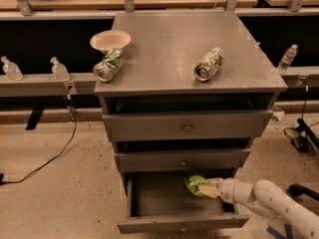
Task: Place green rice chip bag into bottom drawer
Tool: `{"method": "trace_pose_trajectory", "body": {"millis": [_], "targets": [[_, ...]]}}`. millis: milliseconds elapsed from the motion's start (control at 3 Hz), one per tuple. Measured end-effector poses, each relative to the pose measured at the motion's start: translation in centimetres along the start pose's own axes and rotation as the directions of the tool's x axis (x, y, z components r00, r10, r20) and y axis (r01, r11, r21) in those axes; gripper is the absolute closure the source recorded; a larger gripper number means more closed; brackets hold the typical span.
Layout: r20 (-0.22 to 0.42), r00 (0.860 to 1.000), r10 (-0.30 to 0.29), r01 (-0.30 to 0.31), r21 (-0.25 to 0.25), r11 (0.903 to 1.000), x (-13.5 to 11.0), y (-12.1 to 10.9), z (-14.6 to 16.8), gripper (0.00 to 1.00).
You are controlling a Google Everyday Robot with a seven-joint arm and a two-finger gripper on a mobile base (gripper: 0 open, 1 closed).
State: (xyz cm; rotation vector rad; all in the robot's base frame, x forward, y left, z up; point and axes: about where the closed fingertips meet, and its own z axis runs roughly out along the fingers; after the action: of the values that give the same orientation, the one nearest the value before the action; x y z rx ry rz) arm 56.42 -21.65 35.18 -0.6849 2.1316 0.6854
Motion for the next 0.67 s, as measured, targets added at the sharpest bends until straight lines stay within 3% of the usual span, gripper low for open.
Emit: {"method": "trace_pose_trajectory", "body": {"millis": [667], "targets": [[-0.001,1.000,0.000,0.000,-0.008,1.0000,0.00,0.32,0.40,0.38]]}}
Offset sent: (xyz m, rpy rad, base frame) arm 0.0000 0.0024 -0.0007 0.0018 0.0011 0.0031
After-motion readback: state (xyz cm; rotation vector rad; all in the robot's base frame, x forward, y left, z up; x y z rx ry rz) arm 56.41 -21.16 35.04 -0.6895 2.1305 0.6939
